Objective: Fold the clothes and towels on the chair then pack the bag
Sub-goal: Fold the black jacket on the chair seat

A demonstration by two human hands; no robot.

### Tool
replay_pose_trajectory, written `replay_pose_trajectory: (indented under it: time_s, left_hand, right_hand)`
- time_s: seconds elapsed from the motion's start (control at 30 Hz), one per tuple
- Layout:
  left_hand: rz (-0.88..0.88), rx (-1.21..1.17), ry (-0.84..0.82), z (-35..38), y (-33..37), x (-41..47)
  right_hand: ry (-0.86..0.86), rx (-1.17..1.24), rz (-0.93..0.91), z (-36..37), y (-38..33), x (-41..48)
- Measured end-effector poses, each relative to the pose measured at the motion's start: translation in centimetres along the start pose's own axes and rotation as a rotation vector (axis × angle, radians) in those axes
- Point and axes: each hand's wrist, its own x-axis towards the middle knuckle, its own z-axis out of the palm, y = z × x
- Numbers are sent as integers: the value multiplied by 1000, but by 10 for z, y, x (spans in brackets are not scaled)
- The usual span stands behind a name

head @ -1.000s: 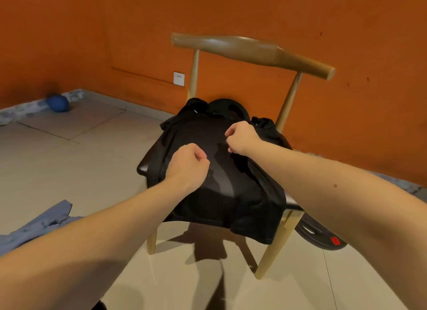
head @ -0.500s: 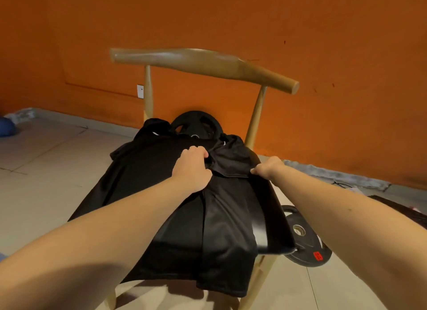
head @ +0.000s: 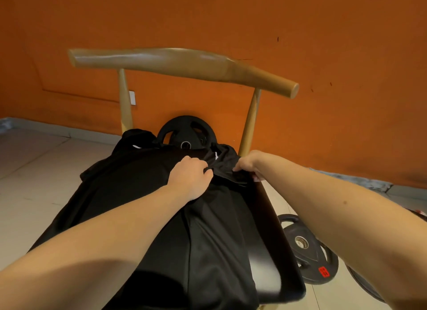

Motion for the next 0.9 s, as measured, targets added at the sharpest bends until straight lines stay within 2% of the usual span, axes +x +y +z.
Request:
replay_pose_trajectory:
  time_s: [0.07, 0.2, 0.33, 0.4, 0.47, 0.53, 0.6, 0.67, 0.73, 0.83, 0.9]
  left_hand:
    - [-58, -167, 41, -4, -3, 3]
    - [-252, -636, 113, -24, -11, 18]
    - [-380, -1002, -44, -40, -24, 30]
    - [-365, -1020, -102, -43, -29, 40]
    - [-351, -891, -95, -42, -29, 47]
    - [-357, -753, -12, -36, -35, 54]
    - [-408, -705, 116, -28, -49, 64]
    - [-515, -701, 134, -26, -62, 69]
    - [-556, -559, 130, -28, -74, 70]
    - [-589, -428, 167, -30, -88, 68]
    - [-620, -480, 126, -30, -96, 69]
  right_hand:
    - [-45, 123, 25, -3, -17, 7]
    - [-182, 450, -42, -9, -64, 18]
    - [-267, 536, -162, 3, -106, 20]
    - [-294, 541, -201, 14, -117, 23]
    - [-306, 600, -217, 22, -123, 32]
    - [-338, 720, -214, 25, -124, 44]
    - [-276, 814, -230, 26, -120, 56]
    - [-71, 627, -280, 30, -109, 79]
    - [121, 238, -344, 38, -98, 100]
    - [125, -85, -298, 51, -88, 110]
    - [73, -109, -237, 57, -88, 115]
